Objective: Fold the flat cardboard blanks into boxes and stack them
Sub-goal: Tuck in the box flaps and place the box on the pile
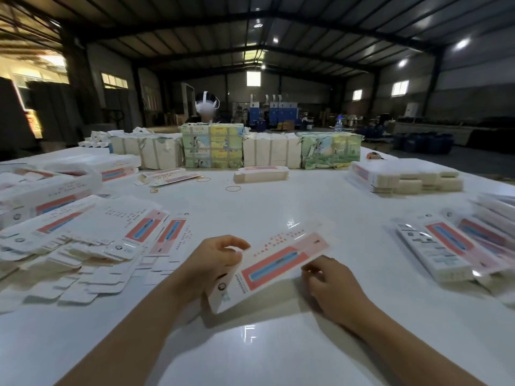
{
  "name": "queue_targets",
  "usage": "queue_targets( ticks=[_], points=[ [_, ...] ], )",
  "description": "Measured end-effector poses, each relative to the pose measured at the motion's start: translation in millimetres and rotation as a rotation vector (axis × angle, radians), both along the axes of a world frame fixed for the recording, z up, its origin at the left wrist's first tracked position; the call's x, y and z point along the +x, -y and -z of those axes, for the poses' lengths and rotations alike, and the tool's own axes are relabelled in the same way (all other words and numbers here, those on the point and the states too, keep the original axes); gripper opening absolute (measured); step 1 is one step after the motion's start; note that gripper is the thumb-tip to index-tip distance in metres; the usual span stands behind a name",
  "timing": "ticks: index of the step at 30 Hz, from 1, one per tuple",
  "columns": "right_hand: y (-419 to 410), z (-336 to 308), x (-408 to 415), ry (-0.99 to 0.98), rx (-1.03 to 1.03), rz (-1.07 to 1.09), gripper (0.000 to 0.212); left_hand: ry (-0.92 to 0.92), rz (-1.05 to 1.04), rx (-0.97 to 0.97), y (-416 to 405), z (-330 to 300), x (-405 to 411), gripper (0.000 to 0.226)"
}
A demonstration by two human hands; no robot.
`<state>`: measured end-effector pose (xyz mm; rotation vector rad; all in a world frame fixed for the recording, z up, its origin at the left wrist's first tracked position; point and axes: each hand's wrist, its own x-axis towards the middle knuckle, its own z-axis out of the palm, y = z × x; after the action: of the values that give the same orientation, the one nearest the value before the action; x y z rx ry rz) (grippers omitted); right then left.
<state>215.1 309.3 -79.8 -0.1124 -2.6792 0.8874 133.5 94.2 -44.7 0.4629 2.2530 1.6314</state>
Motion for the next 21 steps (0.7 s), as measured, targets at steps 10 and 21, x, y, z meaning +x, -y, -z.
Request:
queue_targets(
  ticks=[10, 21],
  points=[
    [-11.5, -26.7, 11.6, -0.035, -1.589, -0.08, 0.048, -0.143, 0.098, -0.138, 14.7, 8.1, -1.9, 0.018],
    [1.5, -17.9, 11.8, -0.024, -1.173, -0.127, 0.013, -1.057, 0.065, -0.68, -25.0, 14.4, 31.3, 0.096]
  ],
)
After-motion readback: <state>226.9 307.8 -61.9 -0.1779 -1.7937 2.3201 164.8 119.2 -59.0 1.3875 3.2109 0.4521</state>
